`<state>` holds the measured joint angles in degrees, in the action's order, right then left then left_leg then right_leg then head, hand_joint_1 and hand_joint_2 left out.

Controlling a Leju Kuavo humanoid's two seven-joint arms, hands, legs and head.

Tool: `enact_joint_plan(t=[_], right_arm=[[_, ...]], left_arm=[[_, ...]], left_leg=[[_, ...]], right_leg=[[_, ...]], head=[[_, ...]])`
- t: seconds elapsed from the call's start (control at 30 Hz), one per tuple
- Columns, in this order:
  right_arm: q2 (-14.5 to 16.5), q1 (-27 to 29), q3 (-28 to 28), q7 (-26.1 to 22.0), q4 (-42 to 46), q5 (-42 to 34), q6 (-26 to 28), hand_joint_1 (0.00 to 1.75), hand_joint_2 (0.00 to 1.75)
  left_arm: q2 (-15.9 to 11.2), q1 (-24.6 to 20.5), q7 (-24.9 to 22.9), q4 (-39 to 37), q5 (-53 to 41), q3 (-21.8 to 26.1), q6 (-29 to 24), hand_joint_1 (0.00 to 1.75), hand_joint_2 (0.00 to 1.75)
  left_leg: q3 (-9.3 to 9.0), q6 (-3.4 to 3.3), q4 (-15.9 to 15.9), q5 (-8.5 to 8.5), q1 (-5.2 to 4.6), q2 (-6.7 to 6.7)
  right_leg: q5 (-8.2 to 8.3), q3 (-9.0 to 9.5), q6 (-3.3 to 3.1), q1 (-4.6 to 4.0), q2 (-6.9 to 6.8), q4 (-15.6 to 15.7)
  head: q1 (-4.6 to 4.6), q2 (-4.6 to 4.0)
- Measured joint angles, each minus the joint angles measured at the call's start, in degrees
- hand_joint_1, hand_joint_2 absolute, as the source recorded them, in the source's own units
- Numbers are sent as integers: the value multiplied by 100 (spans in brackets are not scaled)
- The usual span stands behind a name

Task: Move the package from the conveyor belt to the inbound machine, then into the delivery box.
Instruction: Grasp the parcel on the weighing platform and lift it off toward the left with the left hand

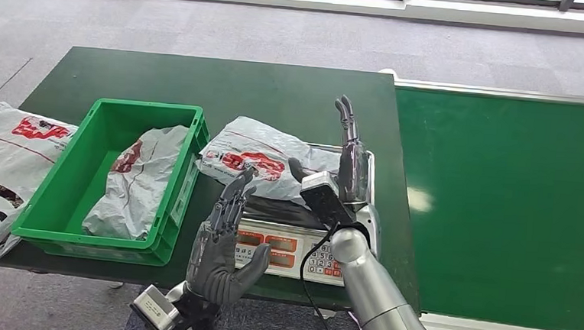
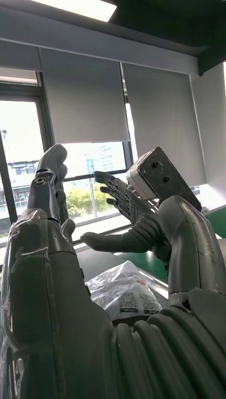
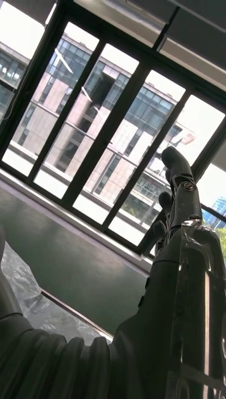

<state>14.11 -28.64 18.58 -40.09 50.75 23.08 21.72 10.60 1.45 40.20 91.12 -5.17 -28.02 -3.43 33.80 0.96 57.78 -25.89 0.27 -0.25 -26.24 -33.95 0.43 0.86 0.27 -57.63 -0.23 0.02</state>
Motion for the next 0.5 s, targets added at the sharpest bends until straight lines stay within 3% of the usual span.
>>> enact_joint_plan(t=[0.4, 0.47, 0.5], right_arm=[[-171, 9, 467, 2, 40, -496, 286, 0, 175], [-218, 63, 557, 2, 165, -558, 631, 0, 175], [-238, 130, 595, 1, 333, -485, 941, 0, 175]], left_arm=[[4, -28, -1, -37, -7, 2, 43, 0, 175], [13, -105, 0, -175, -382, 11, -340, 0, 175], [31, -199, -2, -377, -816, 27, -778, 0, 175]], left_leg=[[0, 0, 0, 0, 0, -1], [0, -1, 0, 1, 0, -6], [1, -1, 0, 1, 0, -10]], right_leg=[[0, 0, 0, 0, 0, 0], [0, 0, 0, 1, -6, 0], [0, 1, 0, 1, -10, 0]], head=[[-1, 0], [-1, 0], [0, 0]])
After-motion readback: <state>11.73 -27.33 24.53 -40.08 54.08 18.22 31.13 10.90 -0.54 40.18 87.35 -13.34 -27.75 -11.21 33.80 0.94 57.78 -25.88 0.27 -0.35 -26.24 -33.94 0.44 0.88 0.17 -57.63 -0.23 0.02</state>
